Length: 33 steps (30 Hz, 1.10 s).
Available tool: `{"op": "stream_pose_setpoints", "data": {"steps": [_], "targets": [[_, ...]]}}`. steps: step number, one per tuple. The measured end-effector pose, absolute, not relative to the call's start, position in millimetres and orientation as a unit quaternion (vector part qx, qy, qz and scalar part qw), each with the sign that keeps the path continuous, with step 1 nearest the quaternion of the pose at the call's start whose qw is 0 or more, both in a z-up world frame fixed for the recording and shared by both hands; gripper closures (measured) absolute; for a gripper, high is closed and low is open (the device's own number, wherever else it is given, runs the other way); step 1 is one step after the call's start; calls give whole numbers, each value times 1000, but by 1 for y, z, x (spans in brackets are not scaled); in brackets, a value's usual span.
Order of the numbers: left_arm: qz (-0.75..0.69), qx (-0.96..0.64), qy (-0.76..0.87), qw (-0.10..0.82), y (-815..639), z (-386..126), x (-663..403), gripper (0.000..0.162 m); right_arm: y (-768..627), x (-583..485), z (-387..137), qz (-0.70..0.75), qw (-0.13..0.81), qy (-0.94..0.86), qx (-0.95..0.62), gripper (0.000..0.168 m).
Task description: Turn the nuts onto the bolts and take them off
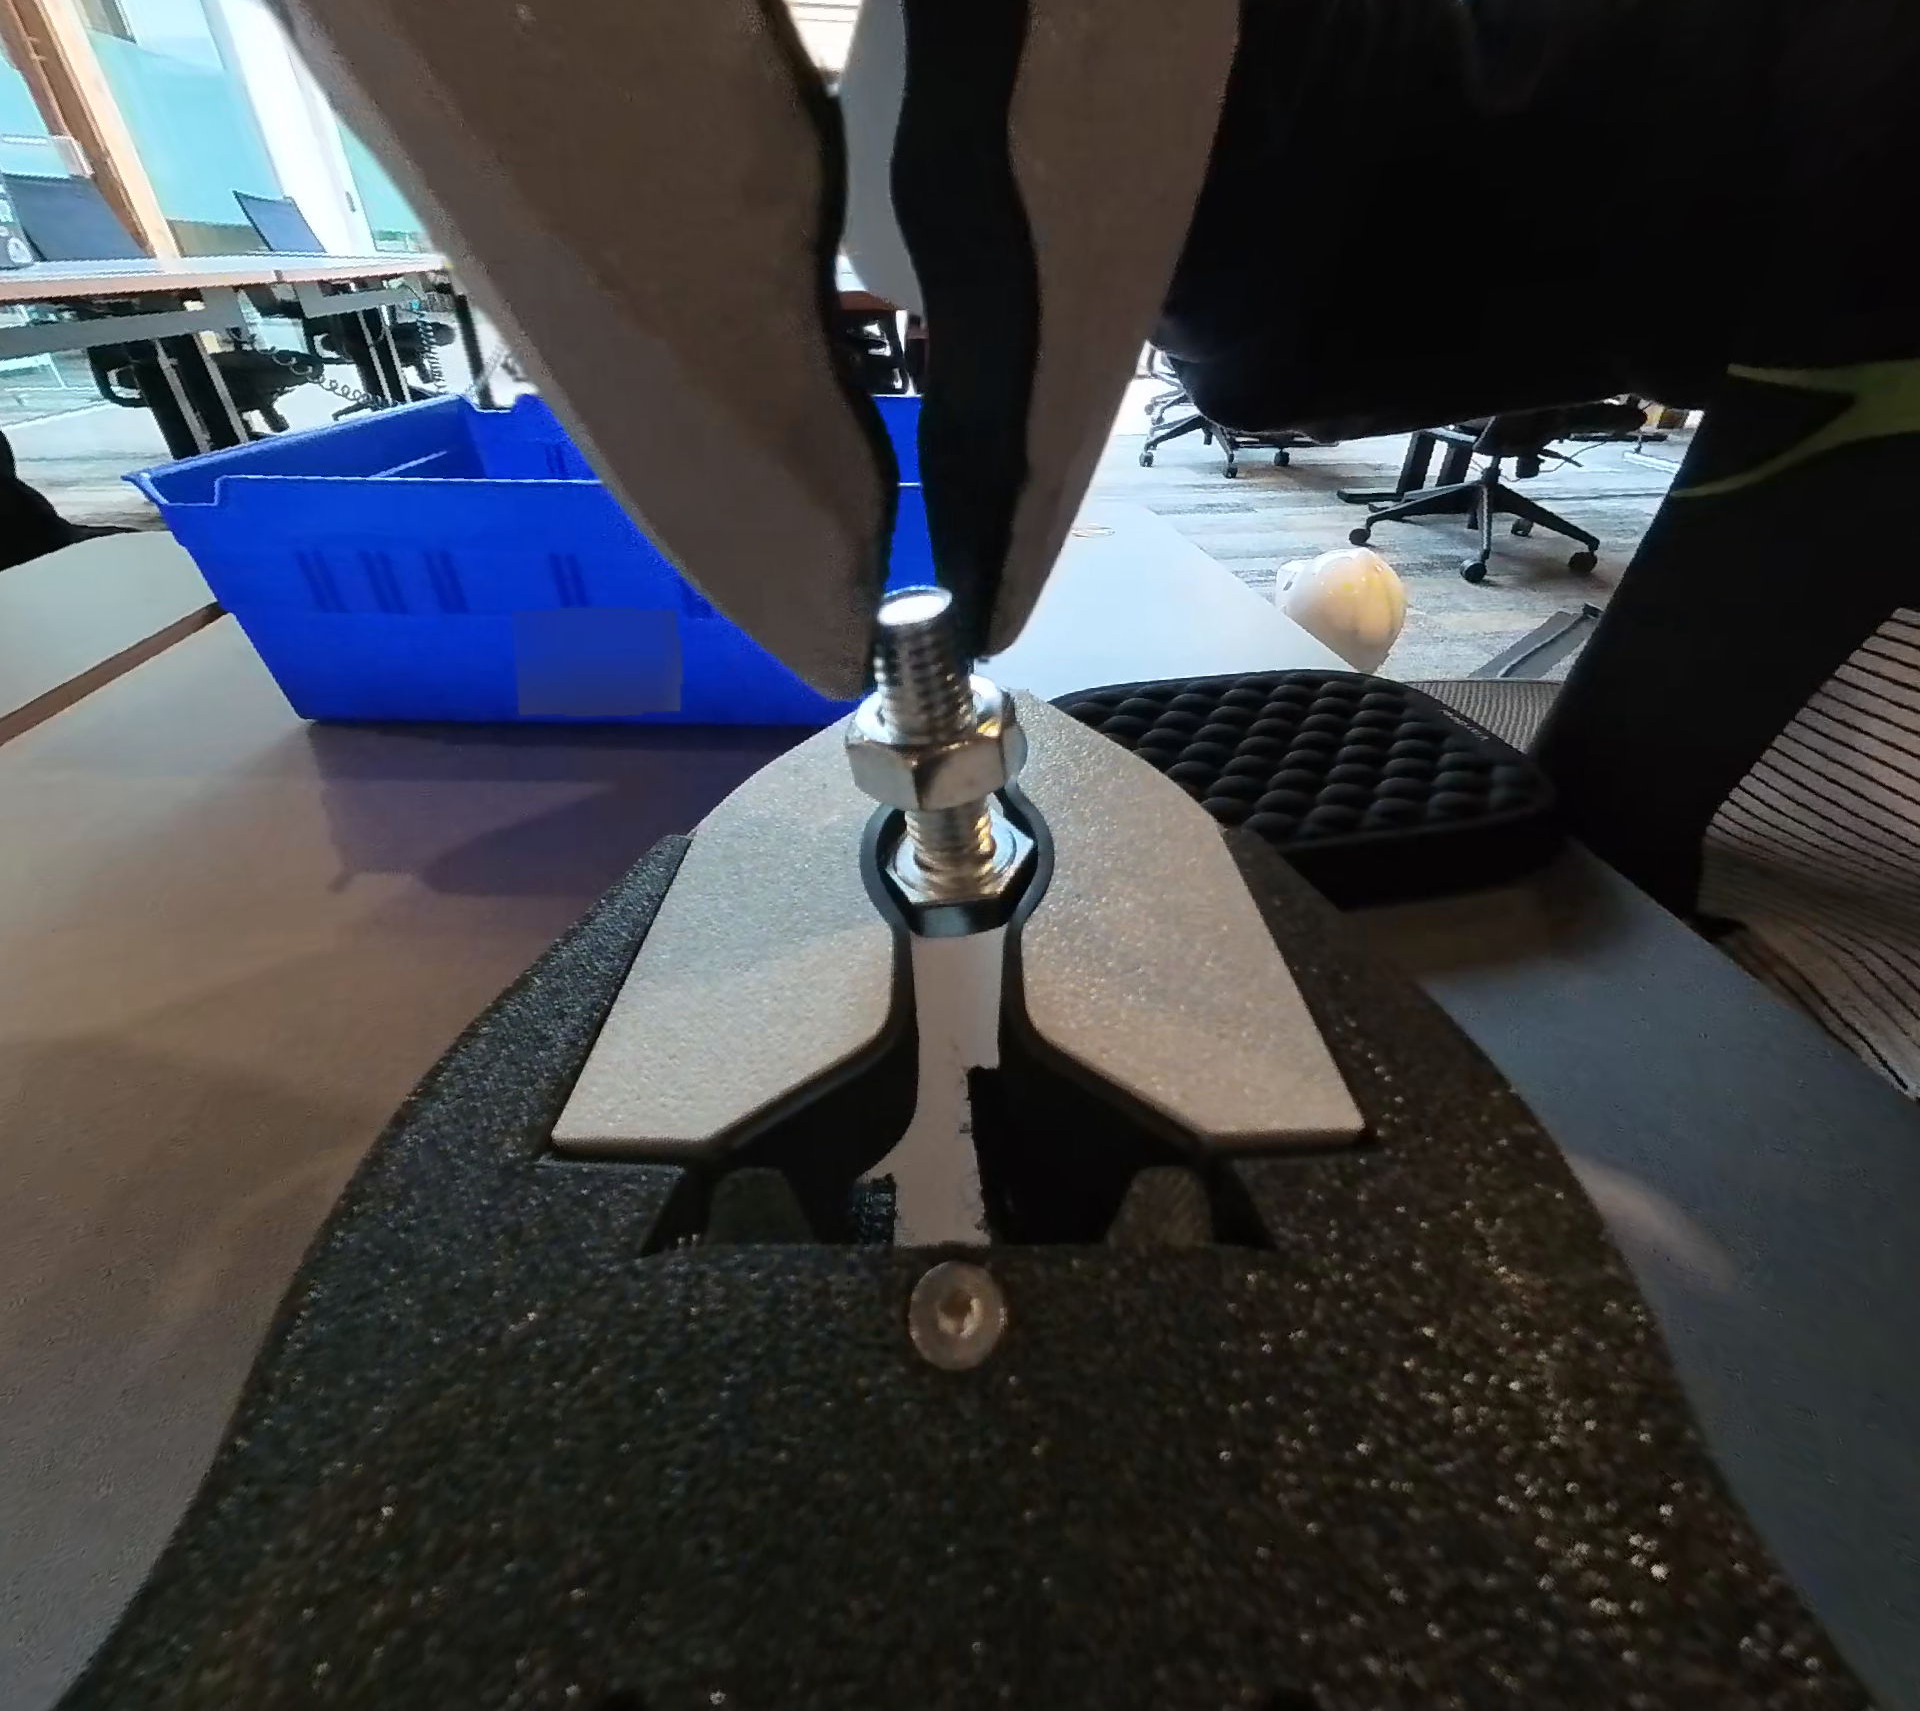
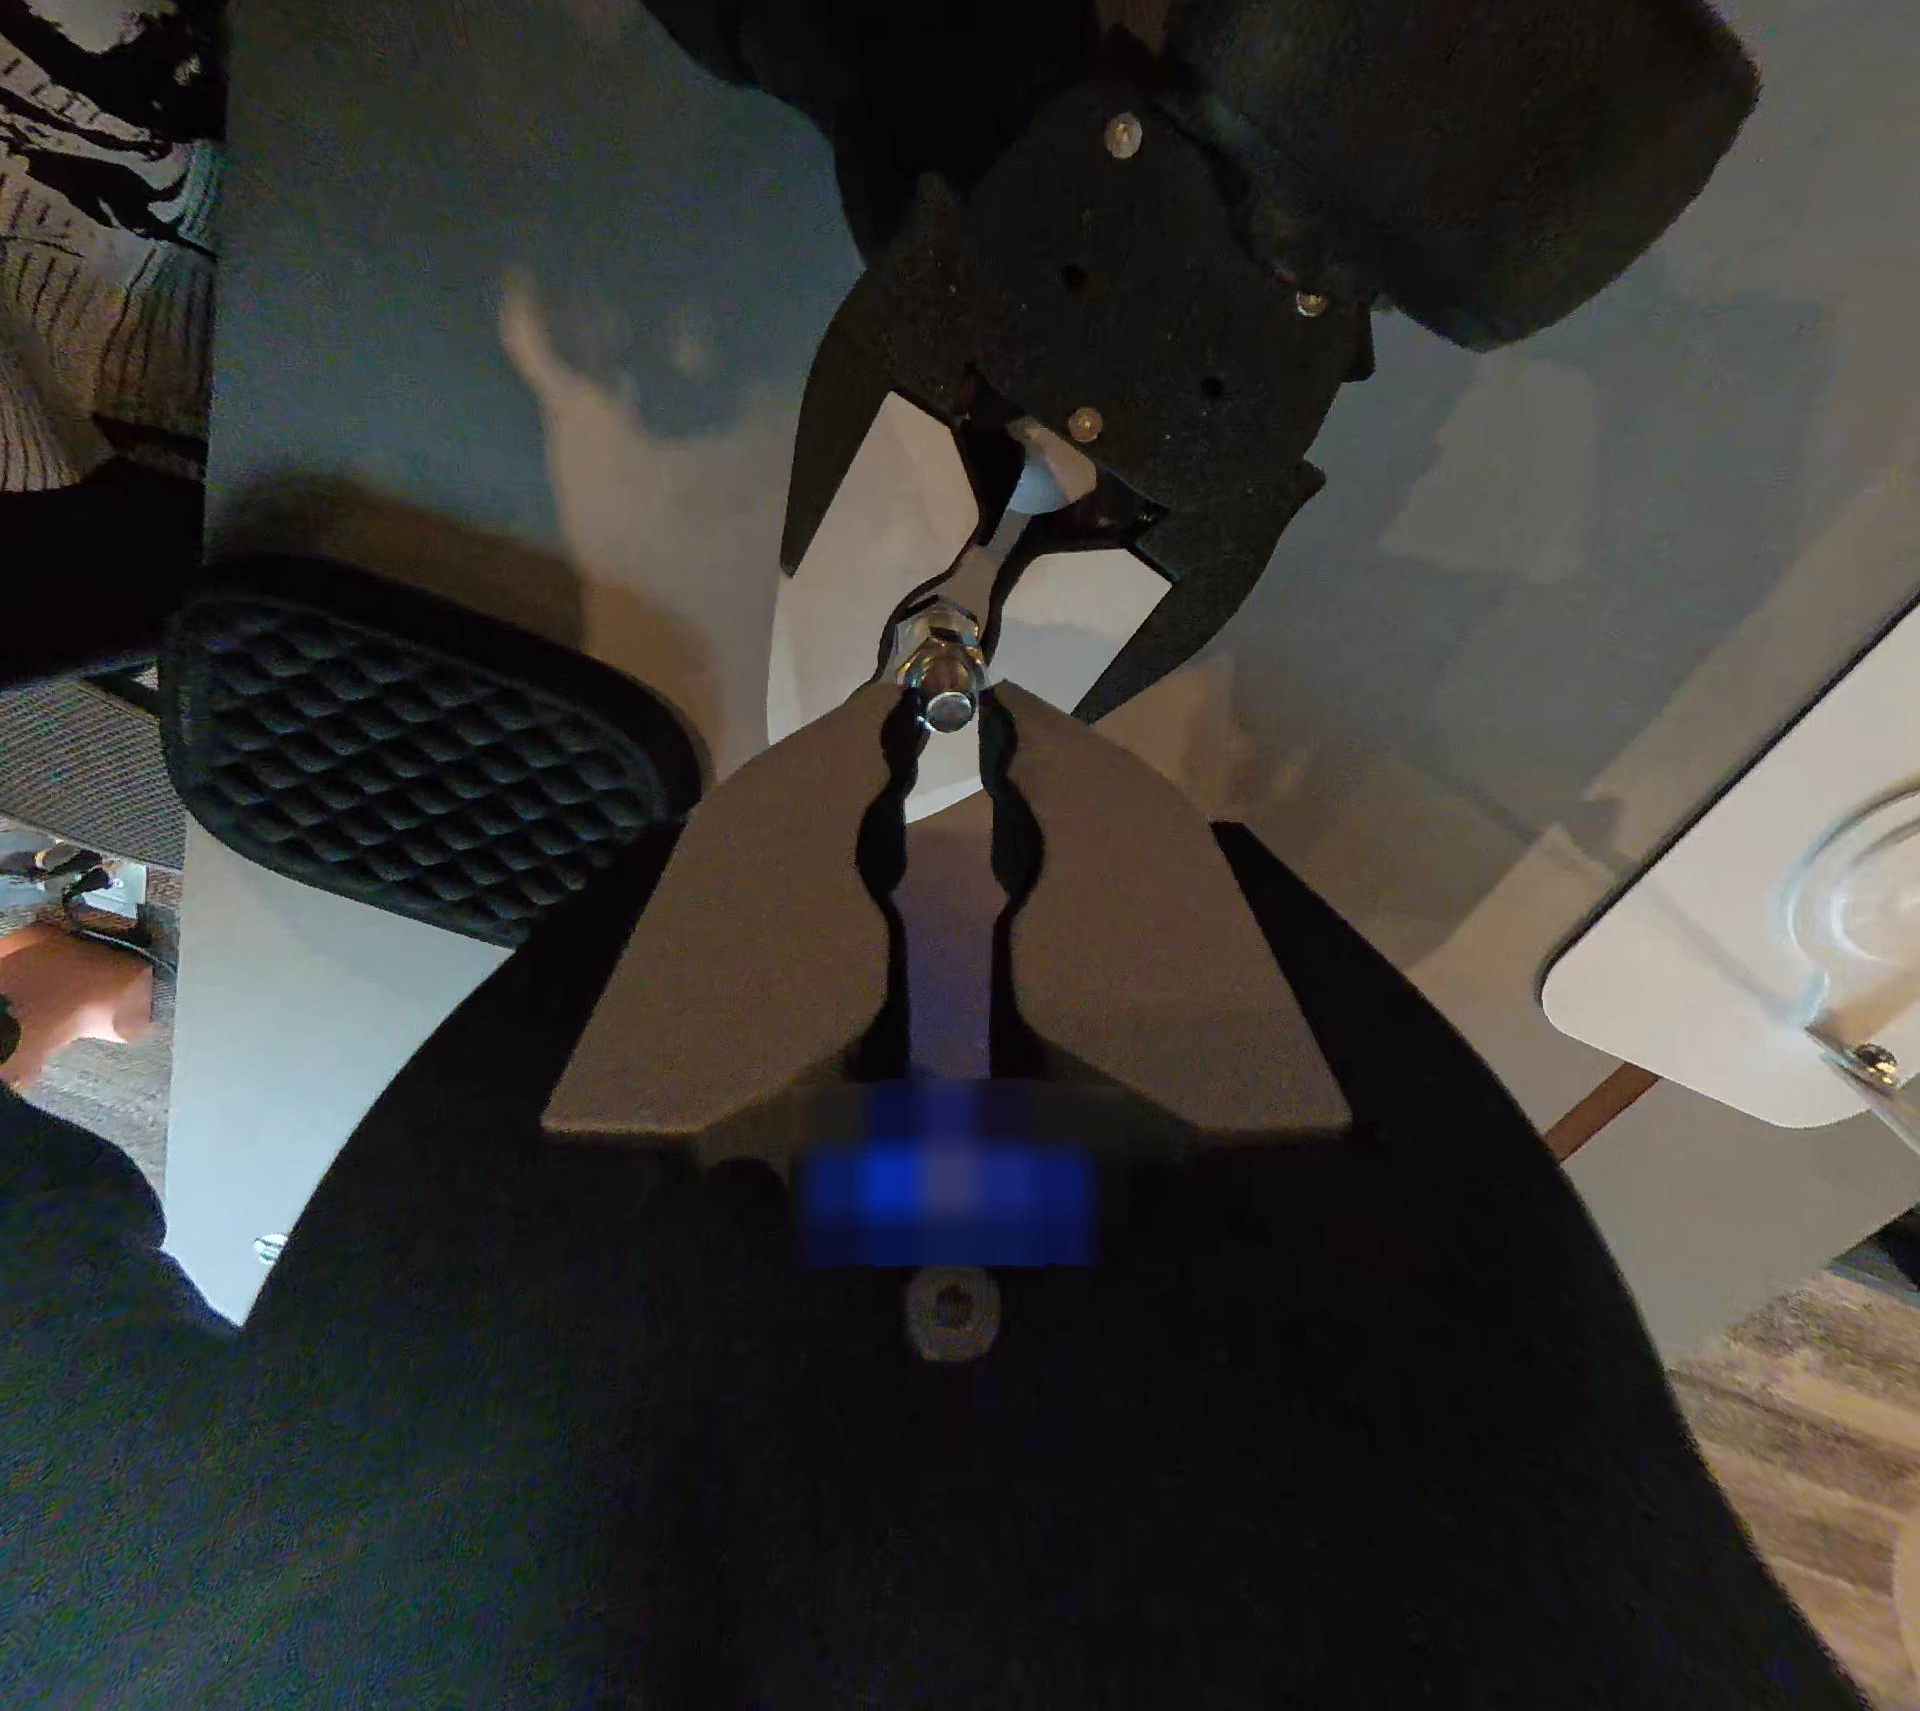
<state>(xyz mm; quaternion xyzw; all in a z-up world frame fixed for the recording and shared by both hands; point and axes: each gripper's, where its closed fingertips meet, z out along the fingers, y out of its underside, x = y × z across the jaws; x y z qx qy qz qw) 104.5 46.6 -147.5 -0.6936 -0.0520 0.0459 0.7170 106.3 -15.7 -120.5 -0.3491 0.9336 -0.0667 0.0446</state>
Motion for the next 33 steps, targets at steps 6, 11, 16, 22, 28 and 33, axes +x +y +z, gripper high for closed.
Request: {"op": "stream_pose_setpoints", "data": {"steps": [6,11,16,22,28,33], "targets": [[47,-693,-53,717,47,-148,104,150,-16,107,-121,-57,36,929,-364,159],[47,-687,-63,722,46,-146,102,142,-17,104,-118,-53,28,929,-366,159],[53,-696,-82,711,48,-149,96,107,-16,91,-105,-64,5,935,-348,159],[53,-696,-90,711,49,-149,94,98,12,60,-84,-66,-22,954,-291,160],[46,-696,-92,711,50,-150,94,97,79,4,-68,-63,-54,982,-167,160],[45,-696,-92,711,50,-149,94,98,156,-35,-84,-29,-55,997,-48,160]]}}
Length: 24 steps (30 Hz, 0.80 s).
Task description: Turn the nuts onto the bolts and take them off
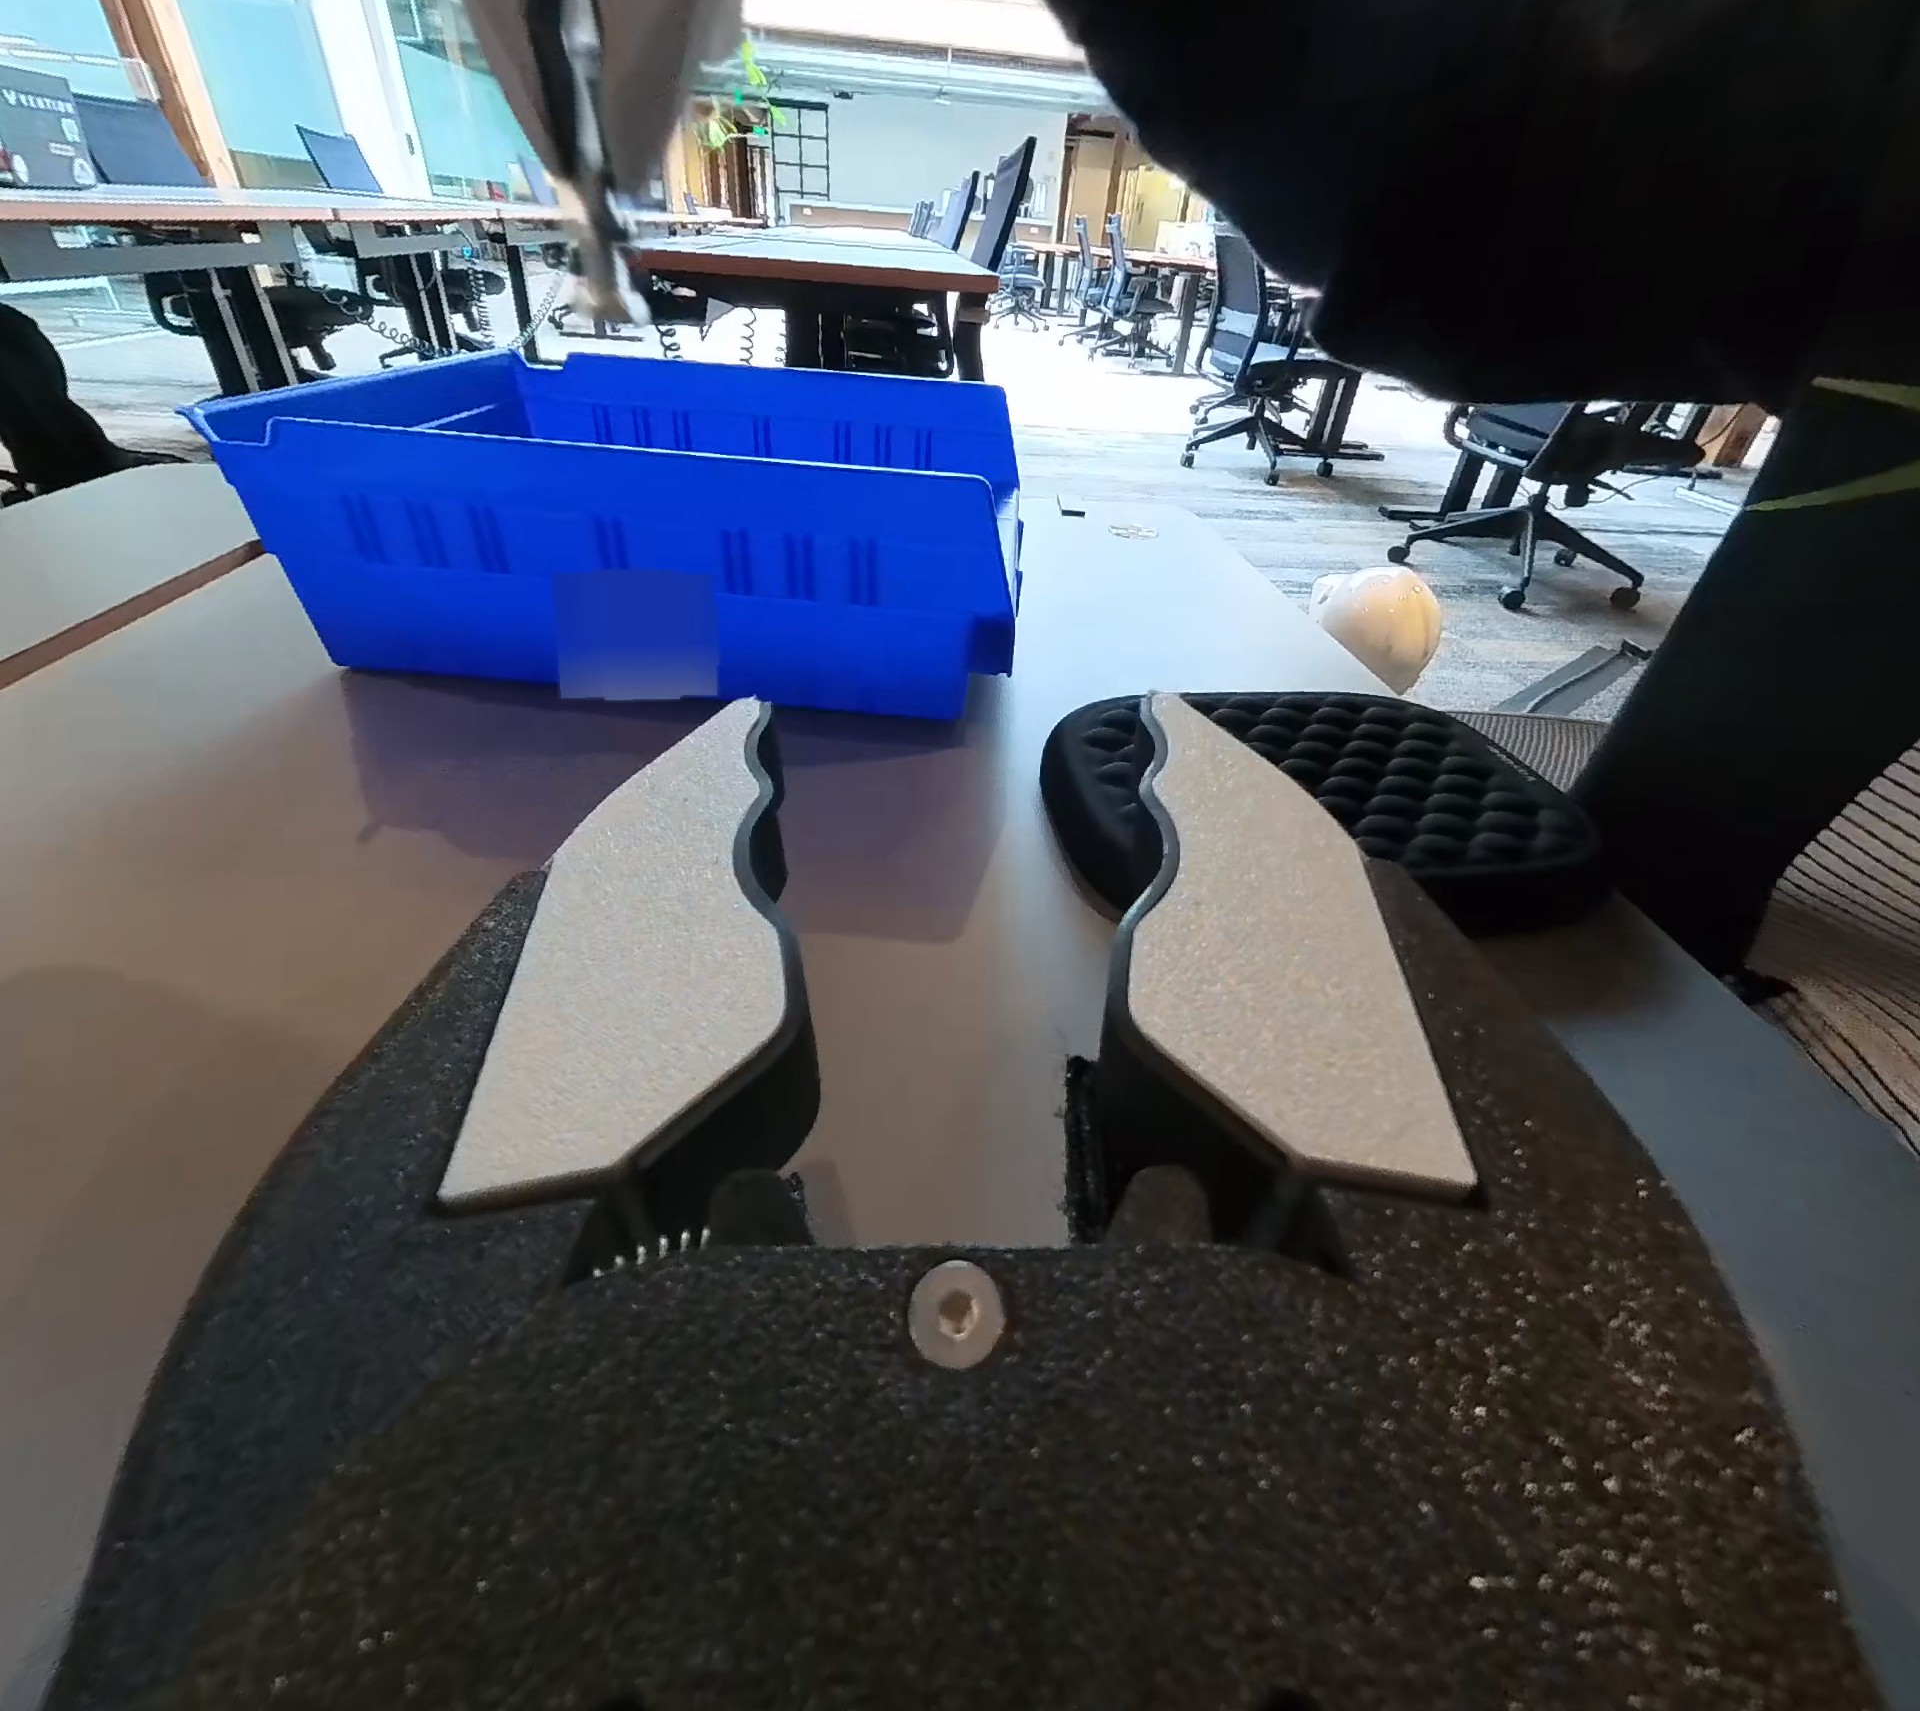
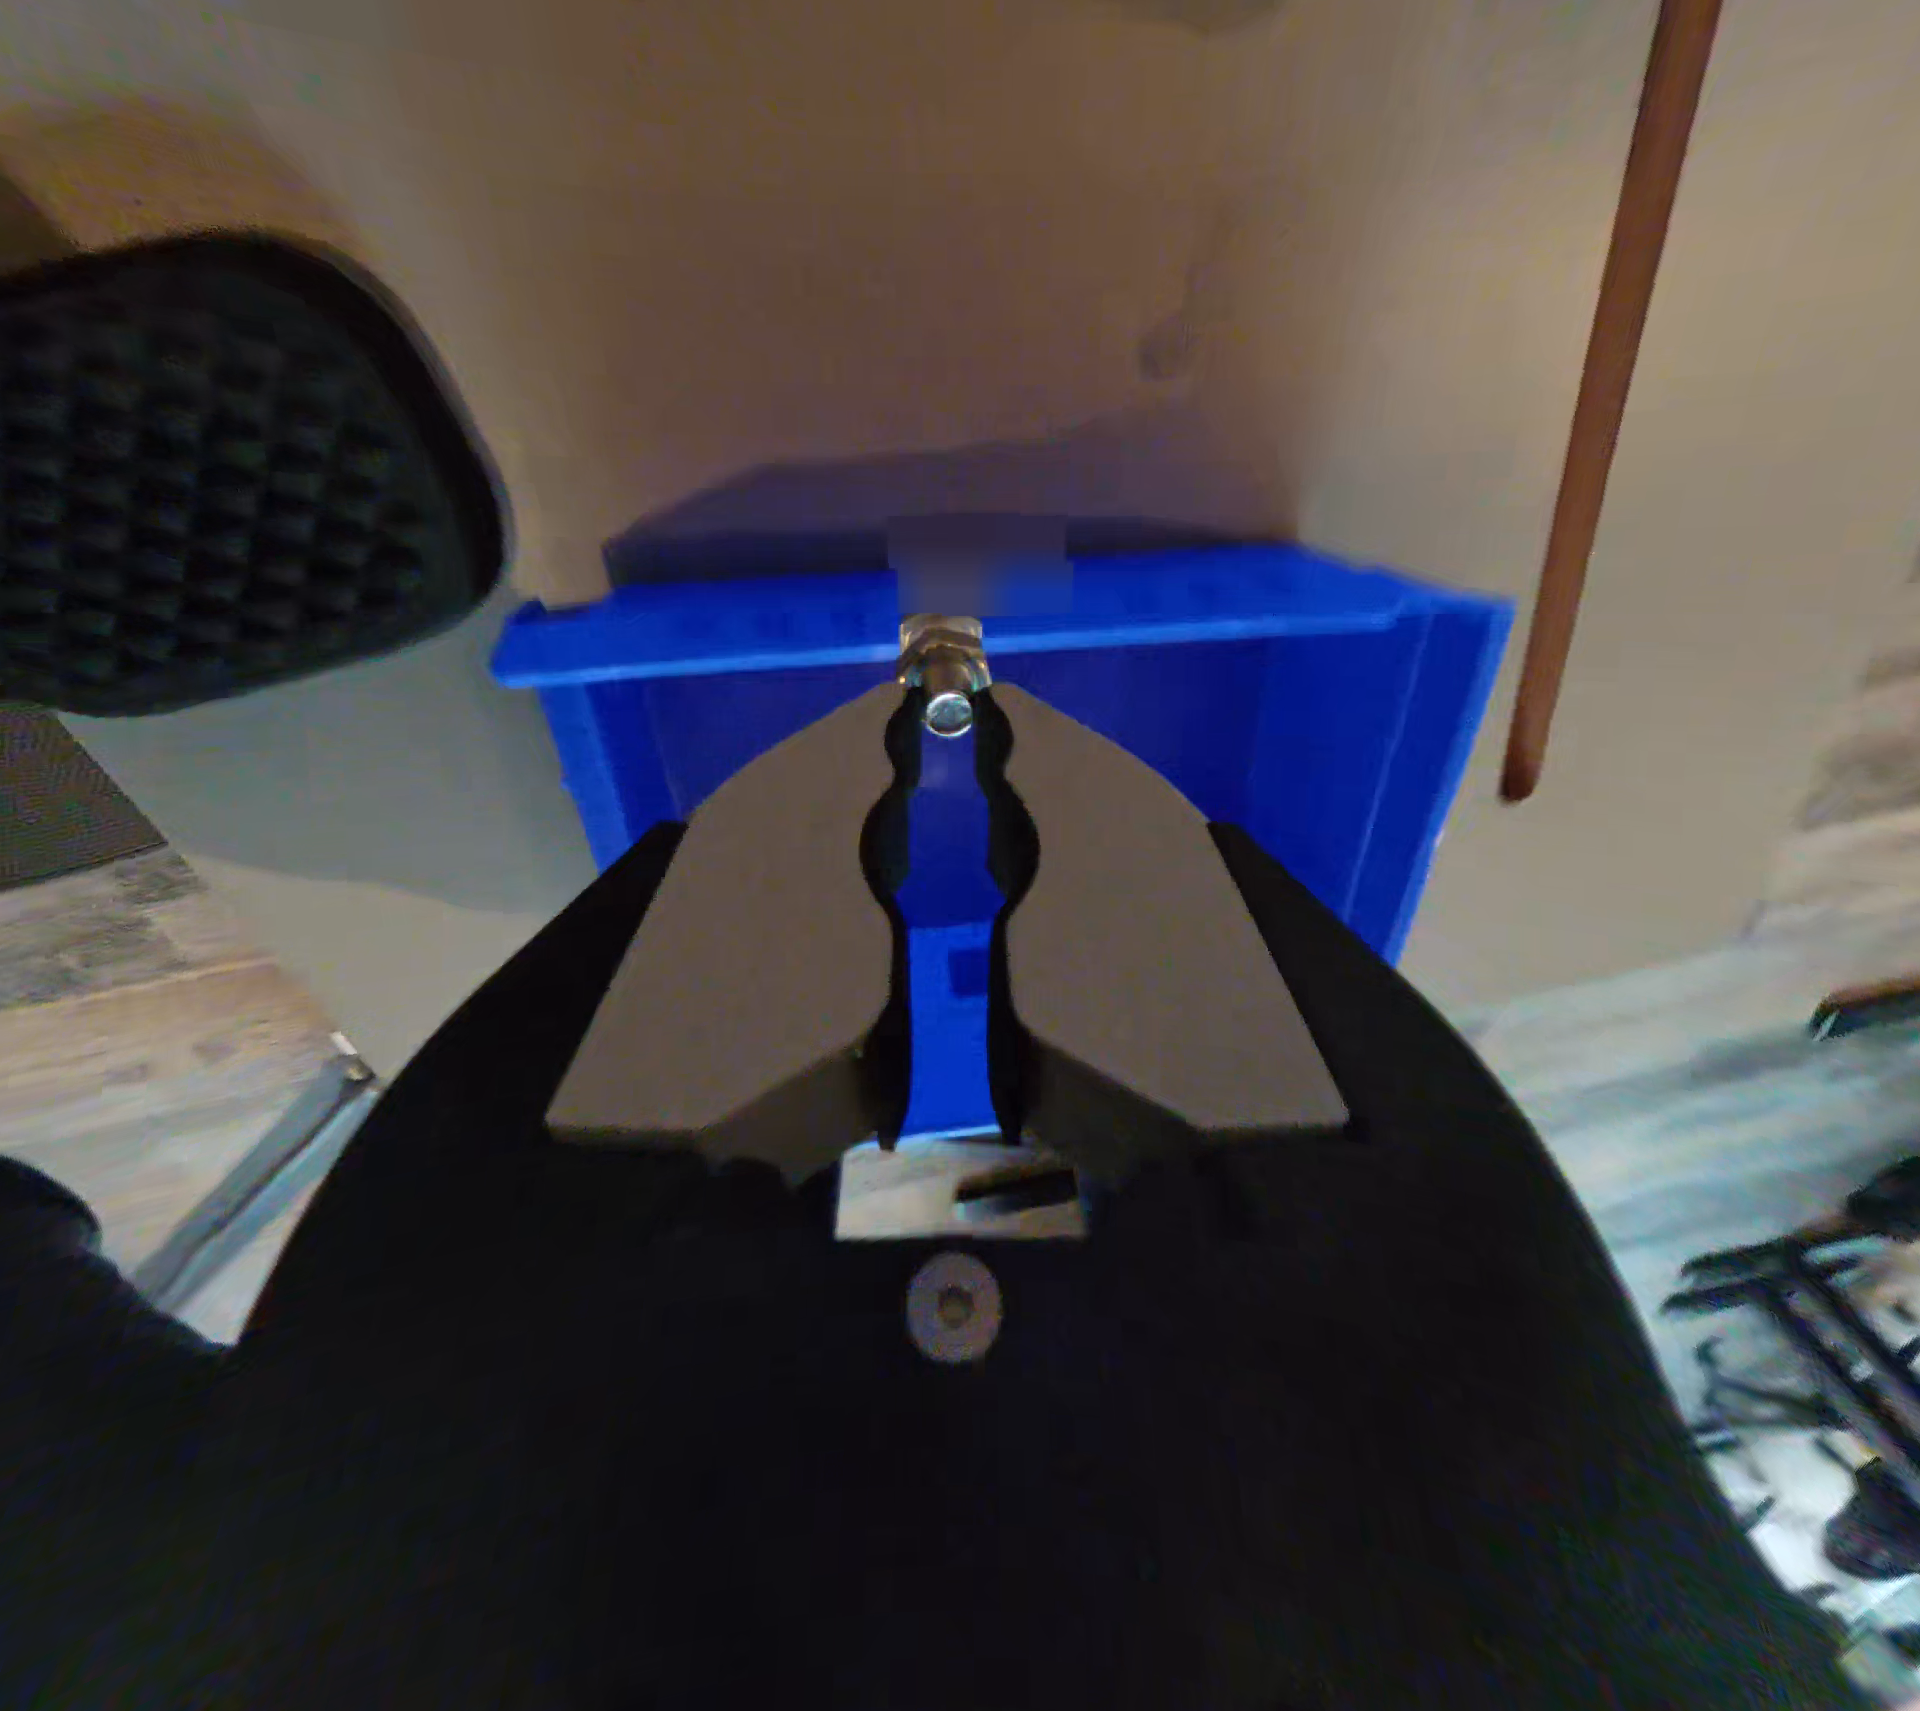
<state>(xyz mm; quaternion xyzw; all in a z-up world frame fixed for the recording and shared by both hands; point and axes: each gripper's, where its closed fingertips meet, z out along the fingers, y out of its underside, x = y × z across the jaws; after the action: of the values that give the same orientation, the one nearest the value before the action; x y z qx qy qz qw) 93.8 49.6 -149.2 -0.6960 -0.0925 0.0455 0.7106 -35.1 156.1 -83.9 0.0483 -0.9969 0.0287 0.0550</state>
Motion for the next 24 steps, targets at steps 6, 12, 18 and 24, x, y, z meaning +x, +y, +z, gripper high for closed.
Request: {"op": "stream_pose_setpoints", "data": {"steps": [6,12,18,24], "targets": [[46,-699,-90,708,51,-150,95,98,232,-59,-133,7,26,-996,-81,160],[46,-698,-93,709,50,-150,94,99,269,-59,-185,-21,-6,-986,-163,160],[46,-696,-95,710,49,-149,93,99,280,-62,-218,-30,-18,-980,-198,159],[44,-698,-95,708,50,-150,93,99,285,-62,-224,-28,-25,-977,-210,155]]}}
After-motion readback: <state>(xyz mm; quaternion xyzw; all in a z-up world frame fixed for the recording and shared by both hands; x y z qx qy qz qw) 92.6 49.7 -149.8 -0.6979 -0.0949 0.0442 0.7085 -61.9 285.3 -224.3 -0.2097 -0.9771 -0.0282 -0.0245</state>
